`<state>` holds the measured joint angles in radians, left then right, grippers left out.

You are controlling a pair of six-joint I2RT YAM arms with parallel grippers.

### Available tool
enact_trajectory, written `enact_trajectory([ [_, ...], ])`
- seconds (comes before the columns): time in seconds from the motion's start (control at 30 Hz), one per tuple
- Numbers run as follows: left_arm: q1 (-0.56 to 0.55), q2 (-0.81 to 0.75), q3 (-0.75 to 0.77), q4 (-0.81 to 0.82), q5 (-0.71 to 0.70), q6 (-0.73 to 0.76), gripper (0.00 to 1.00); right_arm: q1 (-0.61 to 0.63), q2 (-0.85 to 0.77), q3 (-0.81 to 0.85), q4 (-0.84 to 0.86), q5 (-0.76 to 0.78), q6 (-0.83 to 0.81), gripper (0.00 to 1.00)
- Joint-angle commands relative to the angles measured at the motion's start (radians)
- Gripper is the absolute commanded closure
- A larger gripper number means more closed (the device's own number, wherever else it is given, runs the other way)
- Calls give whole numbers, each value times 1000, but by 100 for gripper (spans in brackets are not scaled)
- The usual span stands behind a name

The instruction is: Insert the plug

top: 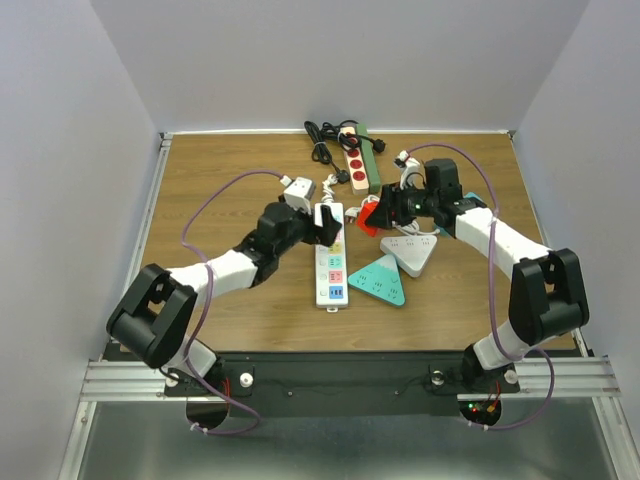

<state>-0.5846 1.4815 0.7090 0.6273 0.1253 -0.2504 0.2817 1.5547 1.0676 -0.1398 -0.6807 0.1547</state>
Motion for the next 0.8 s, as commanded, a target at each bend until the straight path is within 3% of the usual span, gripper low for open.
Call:
enact_trajectory([
  [0.0,-136,-32,-17,-142,-203,-99,2,-4,-25,0,8,105,2,100],
  [0.17,-305,-44,12,-358,-471,-252,1,-4,-65,2,8,144,35,99],
  [0.33,-392,-24,64,-524,-621,-348,2,-4,-120,-20,9,164,65,100],
  [0.77,-577,97,136,-710,-687,-513,1,-4,-252,-97,9,179,97,100],
])
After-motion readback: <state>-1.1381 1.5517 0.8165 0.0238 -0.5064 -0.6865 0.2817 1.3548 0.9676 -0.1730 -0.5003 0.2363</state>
